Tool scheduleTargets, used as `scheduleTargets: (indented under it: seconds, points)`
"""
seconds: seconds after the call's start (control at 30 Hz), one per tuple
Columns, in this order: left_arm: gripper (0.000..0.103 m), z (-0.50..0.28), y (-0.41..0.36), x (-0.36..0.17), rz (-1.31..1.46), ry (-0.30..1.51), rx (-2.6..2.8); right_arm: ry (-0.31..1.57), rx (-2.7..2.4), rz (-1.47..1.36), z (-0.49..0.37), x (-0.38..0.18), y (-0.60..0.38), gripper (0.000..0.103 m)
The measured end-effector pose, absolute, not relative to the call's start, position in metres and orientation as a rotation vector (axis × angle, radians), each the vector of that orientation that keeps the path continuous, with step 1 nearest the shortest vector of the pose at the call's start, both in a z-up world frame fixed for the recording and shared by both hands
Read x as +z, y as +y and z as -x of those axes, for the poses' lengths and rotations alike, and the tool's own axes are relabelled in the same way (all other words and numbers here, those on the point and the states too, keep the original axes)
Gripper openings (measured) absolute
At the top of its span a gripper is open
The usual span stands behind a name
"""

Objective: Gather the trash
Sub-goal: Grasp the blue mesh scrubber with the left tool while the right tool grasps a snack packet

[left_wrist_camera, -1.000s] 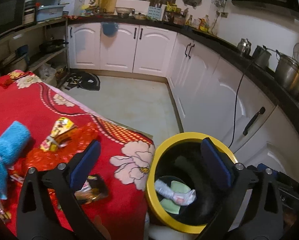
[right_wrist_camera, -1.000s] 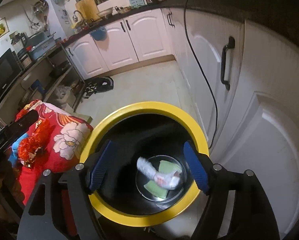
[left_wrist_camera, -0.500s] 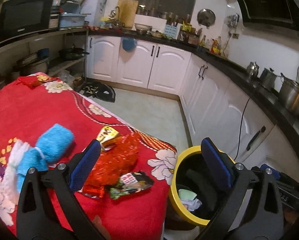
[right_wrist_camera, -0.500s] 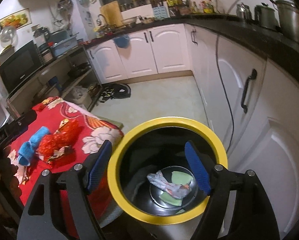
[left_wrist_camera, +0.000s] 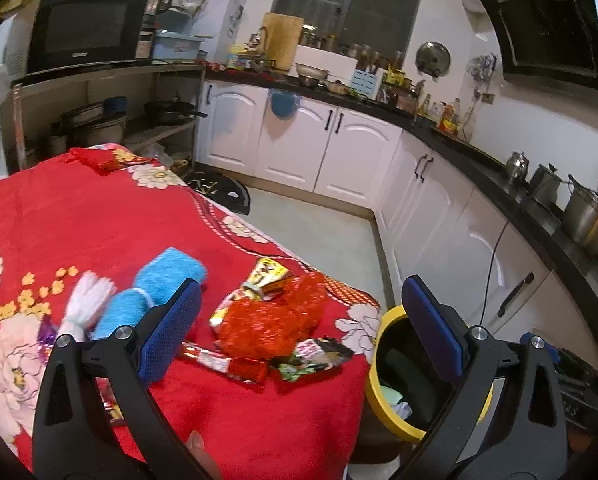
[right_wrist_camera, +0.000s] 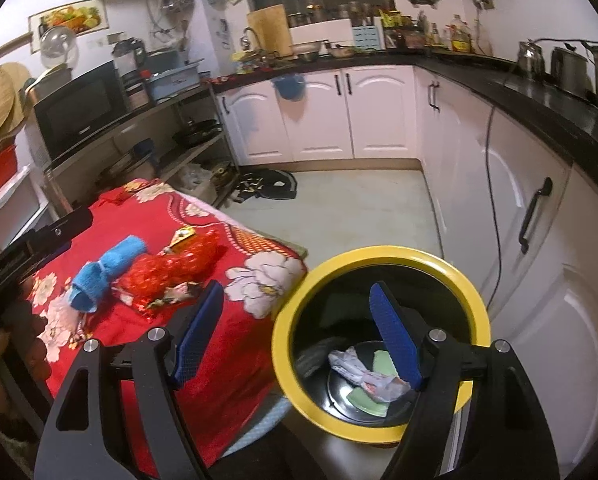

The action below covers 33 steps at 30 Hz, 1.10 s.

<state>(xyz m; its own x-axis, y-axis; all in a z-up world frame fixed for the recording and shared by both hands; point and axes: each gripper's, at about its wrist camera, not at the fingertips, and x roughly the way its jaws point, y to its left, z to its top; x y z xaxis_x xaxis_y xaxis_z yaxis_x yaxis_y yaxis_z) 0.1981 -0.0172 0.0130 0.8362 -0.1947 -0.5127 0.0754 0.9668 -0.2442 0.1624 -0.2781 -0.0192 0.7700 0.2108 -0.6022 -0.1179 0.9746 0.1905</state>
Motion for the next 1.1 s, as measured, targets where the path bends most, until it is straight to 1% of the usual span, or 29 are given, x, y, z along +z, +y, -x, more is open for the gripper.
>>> scheduleTargets:
  seconds: [0.53,1.03,1.07,1.1]
  points:
    - [0.092,-0.182,0.054,0.015,0.283,0.541,-0.034,0.69,0.305,-0.067,-0.161,-0.017,-0.212,0.073]
    - [0.092,-0.173,0.095,-0.012,0.3,0.59,-0.01,0.74,0.34,-0.039,-0.18,-0.036,-0.172,0.073]
    - [0.092,-0.173,0.096,-0.013,0.3,0.596,-0.016,0.745,0.339,-0.039,-0.182,-0.038,-0.171,0.073]
    - [0.089,-0.174,0.097,-0.015,0.3,0.601,-0.021,0.753,0.339,-0.04,-0.185,-0.04,-0.169,0.073]
